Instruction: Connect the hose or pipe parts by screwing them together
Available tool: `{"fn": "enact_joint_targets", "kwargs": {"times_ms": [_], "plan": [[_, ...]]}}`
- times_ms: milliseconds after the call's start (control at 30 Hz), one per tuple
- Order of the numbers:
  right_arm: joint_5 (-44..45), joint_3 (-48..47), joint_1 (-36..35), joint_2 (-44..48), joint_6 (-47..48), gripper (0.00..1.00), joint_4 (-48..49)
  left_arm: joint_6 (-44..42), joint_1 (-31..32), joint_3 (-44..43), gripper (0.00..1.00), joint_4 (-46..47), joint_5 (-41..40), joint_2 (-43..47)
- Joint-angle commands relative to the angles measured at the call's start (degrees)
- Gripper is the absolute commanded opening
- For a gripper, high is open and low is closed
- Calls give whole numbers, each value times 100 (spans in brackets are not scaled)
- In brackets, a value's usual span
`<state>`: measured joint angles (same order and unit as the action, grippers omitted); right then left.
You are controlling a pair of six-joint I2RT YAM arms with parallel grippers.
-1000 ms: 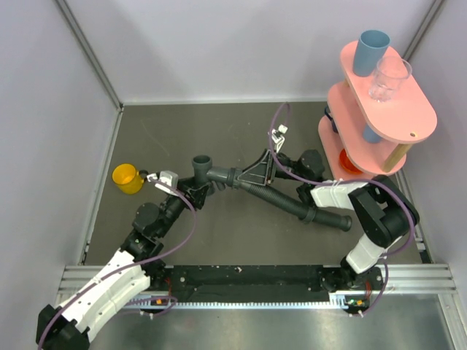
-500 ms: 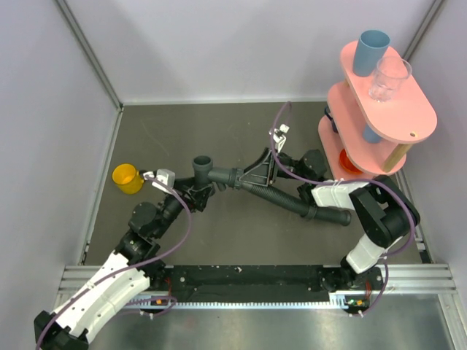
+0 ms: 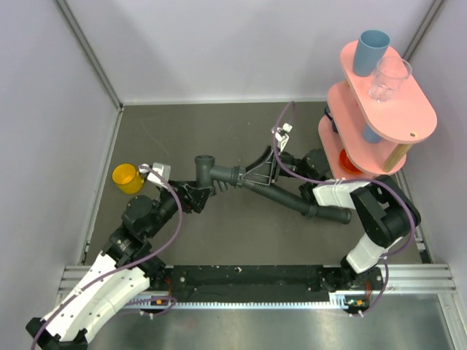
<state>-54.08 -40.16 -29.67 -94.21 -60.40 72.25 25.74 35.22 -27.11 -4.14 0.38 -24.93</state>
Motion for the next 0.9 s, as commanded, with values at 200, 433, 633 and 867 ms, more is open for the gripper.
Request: {"fn": "enact_joint_targets", "kwargs": {"times_ms": [200,433,633,867], "plan": [[355,-124,128,316,283,0,1002,433,46,-672,75,-1062,15,-82],[425,-1,128,859,1486,0,-95,756,46,-1611,75,-2300,-714,-372],[583,210,128,1388,2945,0,-850,1573,37,-2675,73,-3433,-952,-934],[1188,623,-397,2240,5506,0,-1930,1873,37,-4080,72,-4383,-1076,-1716]]}}
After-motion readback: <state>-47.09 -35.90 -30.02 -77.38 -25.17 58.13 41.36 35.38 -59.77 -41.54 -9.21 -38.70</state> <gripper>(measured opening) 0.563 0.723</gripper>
